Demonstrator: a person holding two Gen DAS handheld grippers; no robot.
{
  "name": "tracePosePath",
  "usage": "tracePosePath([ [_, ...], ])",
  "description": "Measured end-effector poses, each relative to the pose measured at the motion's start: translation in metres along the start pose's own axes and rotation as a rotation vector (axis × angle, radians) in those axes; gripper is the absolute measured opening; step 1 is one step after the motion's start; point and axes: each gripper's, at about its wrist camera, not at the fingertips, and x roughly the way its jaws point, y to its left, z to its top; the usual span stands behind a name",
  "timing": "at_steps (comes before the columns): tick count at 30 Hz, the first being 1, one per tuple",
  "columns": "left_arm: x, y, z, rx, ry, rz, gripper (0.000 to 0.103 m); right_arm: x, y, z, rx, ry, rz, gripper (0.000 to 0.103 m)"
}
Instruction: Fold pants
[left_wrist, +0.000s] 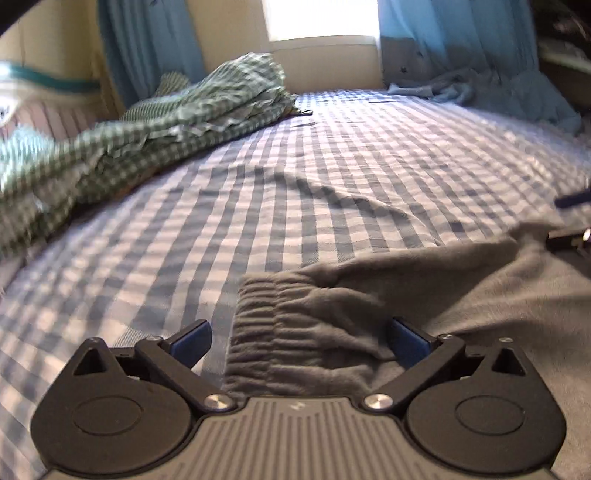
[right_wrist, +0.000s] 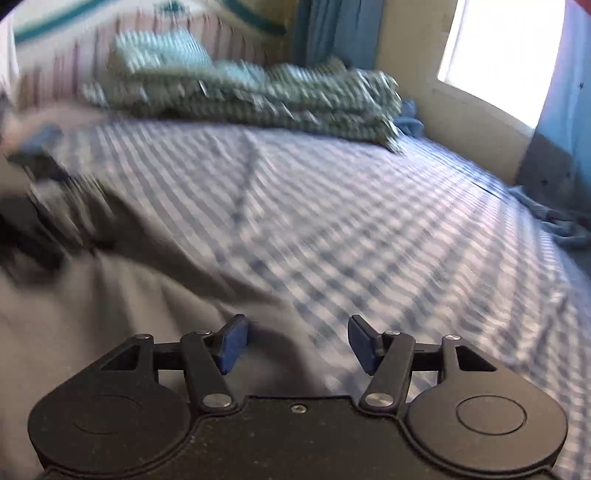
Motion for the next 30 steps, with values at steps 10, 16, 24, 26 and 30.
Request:
tracePosePath([
  [10, -0.081, -0.015, -0.002, -0.092, -0.154, 0.031, 0.102, -0.075, -0.006, -0.024, 0.150, -0.107, -0.068, 0.076],
  [16, -0.071, -0.065, -0.033, 0.052, -0.092, 0.069, 0.102, -0.097, 0.073, -0.055, 0.050, -0.099, -0.078, 0.084],
  [24, -0.068, -0.070, -0.044, 0.102, -0.100, 0.102, 0.103, -0.124, 0.040, -0.117, 0.119, -0.042, -0.397, 0.098],
  [26, -0.070, -0.072, -0.041, 0.101, -0.092, 0.110, 0.103, -0.143, 0.030, -0.123, 0.163, -0.073, -0.393, 0.098],
  [30, -0.079, -0.078, -0.033, 0.062, -0.103, 0.117, 0.103, -0.165, 0.026, -0.138, 0.211, -0.108, -0.455, 0.102],
])
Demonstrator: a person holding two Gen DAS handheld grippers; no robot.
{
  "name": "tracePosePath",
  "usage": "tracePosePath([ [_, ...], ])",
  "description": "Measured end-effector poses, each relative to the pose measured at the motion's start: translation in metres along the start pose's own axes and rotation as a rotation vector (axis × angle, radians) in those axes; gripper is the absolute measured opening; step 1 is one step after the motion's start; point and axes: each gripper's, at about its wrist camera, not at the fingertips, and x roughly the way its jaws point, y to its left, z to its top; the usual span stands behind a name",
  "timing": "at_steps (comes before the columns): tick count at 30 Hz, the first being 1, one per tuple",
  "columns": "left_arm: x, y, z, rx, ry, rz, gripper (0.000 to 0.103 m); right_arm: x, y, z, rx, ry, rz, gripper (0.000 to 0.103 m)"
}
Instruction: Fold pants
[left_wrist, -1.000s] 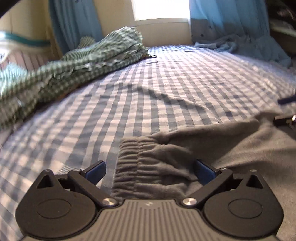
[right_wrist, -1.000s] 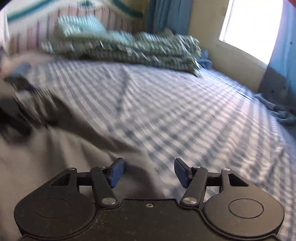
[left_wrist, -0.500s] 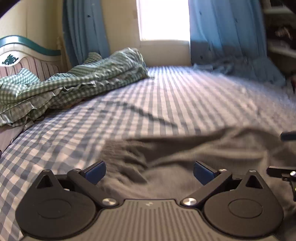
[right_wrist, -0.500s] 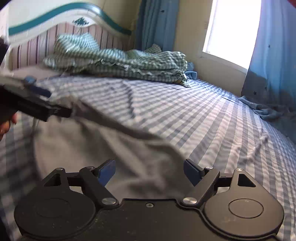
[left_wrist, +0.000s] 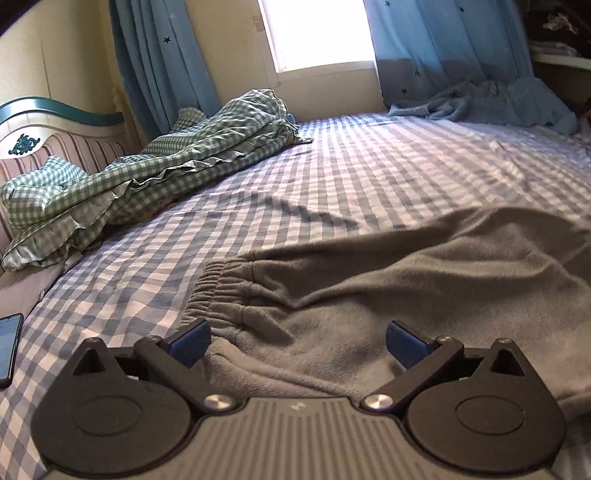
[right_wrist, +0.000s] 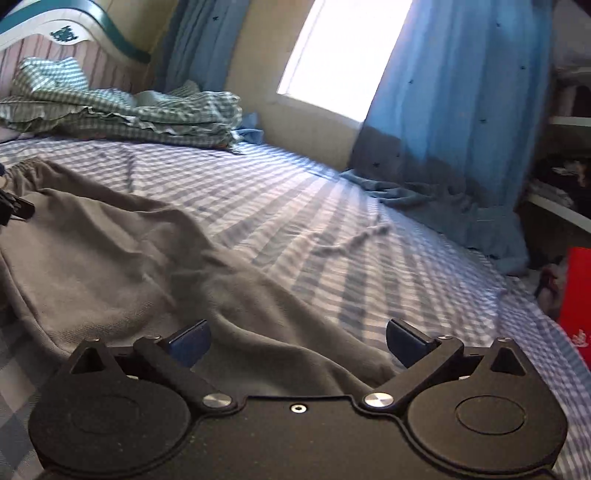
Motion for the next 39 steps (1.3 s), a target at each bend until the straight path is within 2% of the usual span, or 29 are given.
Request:
tracePosePath([
  [4, -0.005, -0.013, 0.010, 0.015, 0.009, 0.022, 0.103, 0.011, -0.005, -0.024, 0.007, 0.094, -0.059, 0.102],
  [5, -0.008, -0.017, 0.013, 0.026, 0.004, 0.014, 0.103, 0.008, -0.009, -0.028, 0.011, 0.091, -0.079, 0.102],
  [9, -0.023, -0.041, 0.028, 0.087, -0.059, 0.057, 0.103, -0.014, -0.029, -0.032, 0.068, 0.020, -0.140, 0.102],
  [11, -0.026, -0.056, 0.038, 0.082, -0.075, 0.002, 0.103, -0.014, -0.041, -0.035, 0.101, 0.012, -0.162, 0.102],
  [13, -0.027, -0.078, 0.048, 0.079, -0.081, -0.074, 0.103, -0.005, -0.049, -0.044, 0.134, 0.052, -0.187, 0.102],
  [16, -0.012, -0.122, 0.054, 0.123, -0.081, -0.198, 0.103, 0.007, -0.057, -0.059, 0.186, 0.108, -0.160, 0.102],
  [17, 0.000, -0.138, 0.053, 0.154, -0.057, -0.207, 0.103, 0.006, -0.060, -0.063, 0.203, 0.101, -0.153, 0.102],
  [19, 0.033, -0.162, 0.045, 0.219, 0.042, -0.157, 0.103, 0.005, -0.067, -0.066, 0.226, 0.099, -0.150, 0.102],
  [20, 0.043, -0.164, 0.039, 0.213, 0.069, -0.169, 0.103, 0.004, -0.071, -0.068, 0.238, 0.099, -0.142, 0.102],
  [21, 0.043, -0.158, 0.037, 0.166, 0.054, -0.187, 0.103, 0.002, -0.077, -0.070, 0.256, 0.098, -0.123, 0.102],
  [23, 0.036, -0.149, 0.042, 0.115, 0.088, -0.193, 0.102, -0.009, -0.088, -0.074, 0.300, 0.074, -0.080, 0.102],
  [25, 0.019, -0.144, 0.051, 0.065, 0.061, -0.202, 0.102, -0.025, -0.098, -0.074, 0.344, 0.001, -0.055, 0.102],
  [27, 0.003, -0.151, 0.062, 0.055, 0.011, -0.254, 0.102, -0.032, -0.103, -0.067, 0.352, -0.055, -0.071, 0.102],
  [29, -0.008, -0.171, 0.074, 0.094, -0.033, -0.307, 0.103, -0.024, -0.108, -0.060, 0.369, -0.055, -0.132, 0.102],
  [30, -0.008, -0.185, 0.075, 0.131, -0.046, -0.326, 0.103, -0.016, -0.111, -0.060, 0.374, -0.028, -0.173, 0.102],
  [32, 0.003, -0.217, 0.071, 0.240, -0.024, -0.314, 0.103, 0.005, -0.114, -0.063, 0.352, 0.072, -0.248, 0.102],
  [34, 0.020, -0.244, 0.058, 0.346, 0.043, -0.243, 0.102, 0.012, -0.115, -0.074, 0.306, 0.105, -0.299, 0.102],
  [37, 0.014, -0.243, 0.052, 0.331, 0.015, -0.242, 0.102, -0.018, -0.126, -0.086, 0.338, 0.025, -0.306, 0.102],
  [39, 0.003, -0.237, 0.062, 0.280, -0.011, -0.280, 0.102, -0.043, -0.137, -0.097, 0.378, -0.032, -0.251, 0.102],
])
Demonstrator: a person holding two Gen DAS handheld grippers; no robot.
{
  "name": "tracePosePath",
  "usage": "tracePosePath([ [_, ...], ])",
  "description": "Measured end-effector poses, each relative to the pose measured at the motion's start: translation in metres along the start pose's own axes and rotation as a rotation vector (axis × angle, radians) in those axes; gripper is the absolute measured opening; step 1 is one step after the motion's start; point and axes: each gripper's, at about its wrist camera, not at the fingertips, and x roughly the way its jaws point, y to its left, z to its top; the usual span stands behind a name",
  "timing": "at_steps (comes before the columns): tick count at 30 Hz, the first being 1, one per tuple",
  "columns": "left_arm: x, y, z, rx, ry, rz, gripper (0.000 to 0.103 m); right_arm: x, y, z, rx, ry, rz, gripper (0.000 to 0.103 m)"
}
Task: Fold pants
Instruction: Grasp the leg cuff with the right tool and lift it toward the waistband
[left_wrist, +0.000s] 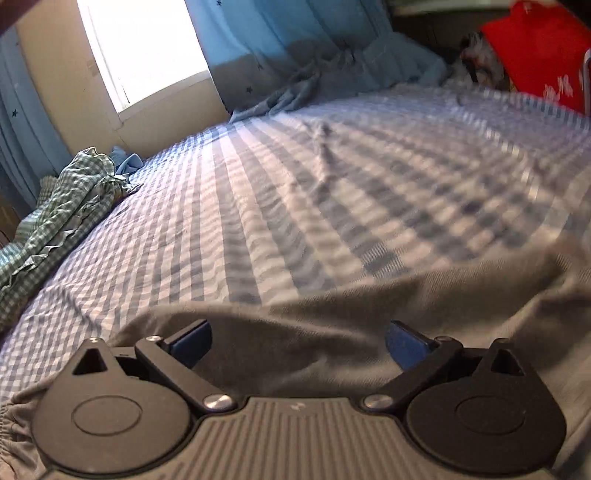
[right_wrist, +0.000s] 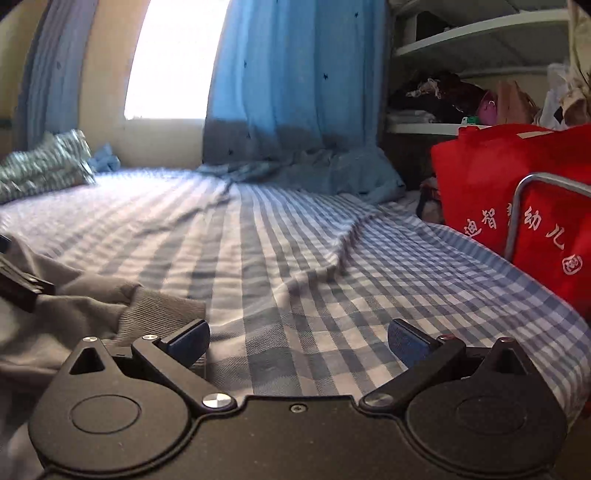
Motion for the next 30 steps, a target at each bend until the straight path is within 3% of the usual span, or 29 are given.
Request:
tracePosePath([
  [3, -0.016, 0.001, 0.019, -0.026, -0.074, -0.072, 0.103, -0.023, -0.022, -0.006, 0.150, 0.025, 0.165, 0.101],
  [5, -0.022, -0.005, 0.029, -0.005, -0.110, -0.129, 0.103, -0.028, -0.026, -0.007, 0.248, 0.071, 0.282, 0.089],
  [9, -0.022, -0.018, 0.034, 0.035, -0.120, -0.311, 0.103, -0.015, -0.017, -0.004, 0.347, 0.137, 0.330, 0.072],
  [12, -0.020, -0.023, 0.031, 0.062, -0.125, -0.438, 0.102, 0.005, -0.012, -0.003, 0.422, 0.187, 0.323, 0.050],
  [14, -0.019, -0.023, 0.030, 0.064, -0.118, -0.484, 0.102, 0.014, -0.015, -0.007, 0.497, 0.216, 0.337, 0.012],
  [16, -0.019, -0.022, 0.030, 0.062, -0.109, -0.502, 0.103, 0.011, -0.016, -0.006, 0.518, 0.225, 0.320, 0.006],
  [18, -0.016, -0.024, 0.028, 0.088, -0.089, -0.486, 0.103, 0.001, -0.019, -0.005, 0.523, 0.206, 0.320, 0.005],
  [21, 0.000, -0.033, 0.018, 0.168, -0.003, -0.428, 0.103, 0.001, -0.018, -0.012, 0.513, 0.244, 0.308, 0.006],
  [23, 0.007, -0.033, 0.011, 0.181, 0.036, -0.401, 0.102, 0.000, -0.020, -0.018, 0.549, 0.270, 0.296, 0.026],
  [25, 0.002, -0.026, 0.009, 0.149, 0.016, -0.430, 0.102, -0.009, -0.026, -0.020, 0.589, 0.262, 0.324, 0.042],
  [27, -0.004, -0.019, 0.013, 0.110, -0.021, -0.475, 0.102, -0.017, -0.032, -0.022, 0.631, 0.265, 0.379, 0.045],
  [30, -0.006, -0.021, 0.024, 0.102, -0.045, -0.483, 0.103, -0.010, -0.031, -0.031, 0.783, 0.362, 0.513, 0.052],
])
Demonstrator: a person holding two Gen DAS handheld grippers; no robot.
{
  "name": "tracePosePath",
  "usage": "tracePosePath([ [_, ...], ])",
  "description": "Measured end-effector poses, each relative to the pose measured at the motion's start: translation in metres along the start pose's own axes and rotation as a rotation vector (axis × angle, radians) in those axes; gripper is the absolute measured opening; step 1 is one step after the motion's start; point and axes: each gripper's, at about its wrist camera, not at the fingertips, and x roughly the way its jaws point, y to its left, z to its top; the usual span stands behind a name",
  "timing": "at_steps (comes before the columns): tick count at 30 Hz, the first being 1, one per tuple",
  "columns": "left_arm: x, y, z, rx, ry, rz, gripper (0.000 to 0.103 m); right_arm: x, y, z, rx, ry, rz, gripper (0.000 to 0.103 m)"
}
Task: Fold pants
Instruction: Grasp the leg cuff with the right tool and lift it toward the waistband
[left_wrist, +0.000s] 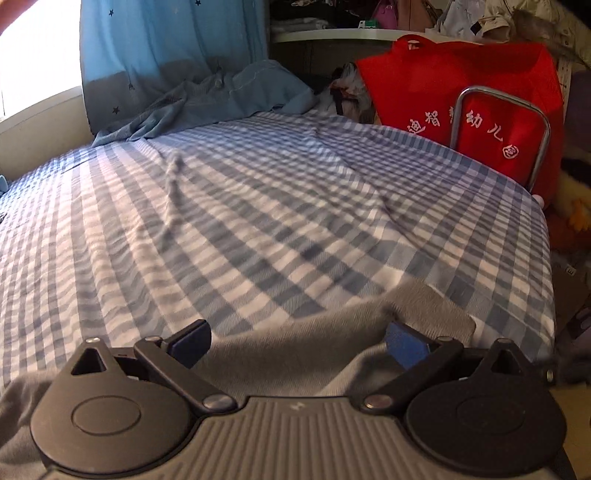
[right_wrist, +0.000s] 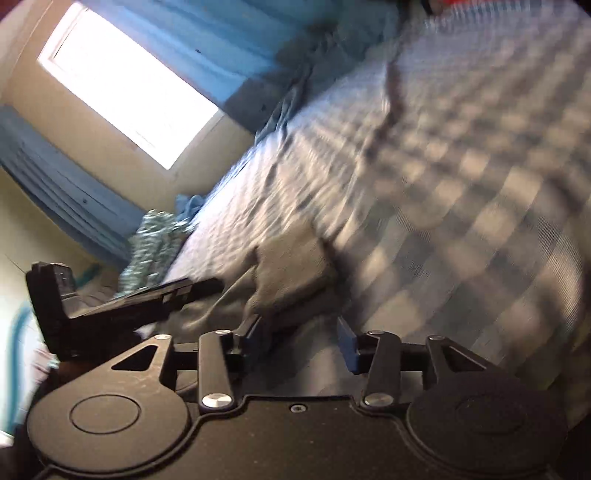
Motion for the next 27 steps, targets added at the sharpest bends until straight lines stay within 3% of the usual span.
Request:
tracePosePath([
  [5, 0.027, -0.004, -0.001, 0.077, 0.102, 0.048, 0.102, 0.012, 0.000, -0.002, 0.139, -0.043, 0.056, 0.067],
  [7, 0.037, 0.004, -0.009, 0.059, 0.131, 0.038, 0.103, 0.016, -0.001, 0.002, 0.208, -0.066, 0.052, 0.066],
  [10, 0.038, 0.020, -0.019, -0.020, 0.110, -0.011, 0.103, 0.017, -0.002, 0.003, 0.287, -0.091, 0.016, 0.061],
  [13, 0.036, 0.023, -0.027, -0.021, 0.074, -0.022, 0.103, 0.016, -0.006, 0.001, 0.364, -0.071, -0.028, 0.048],
  [16, 0.034, 0.025, -0.033, -0.034, 0.030, -0.035, 0.103, 0.020, -0.003, -0.001, 0.399, -0.056, -0.029, 0.051],
  [21, 0.028, 0.030, -0.035, -0.065, -0.005, -0.050, 0.102, 0.031, -0.007, 0.003, 0.540, -0.109, -0.010, 0.052],
  [25, 0.018, 0.033, -0.025, -0.110, -0.009, -0.030, 0.102, 0.034, -0.007, -0.004, 0.614, -0.174, -0.051, 0.028],
  [27, 0.010, 0.034, -0.017, -0.129, -0.005, -0.008, 0.102, 0.033, -0.004, -0.012, 0.589, -0.216, -0.062, 0.020],
])
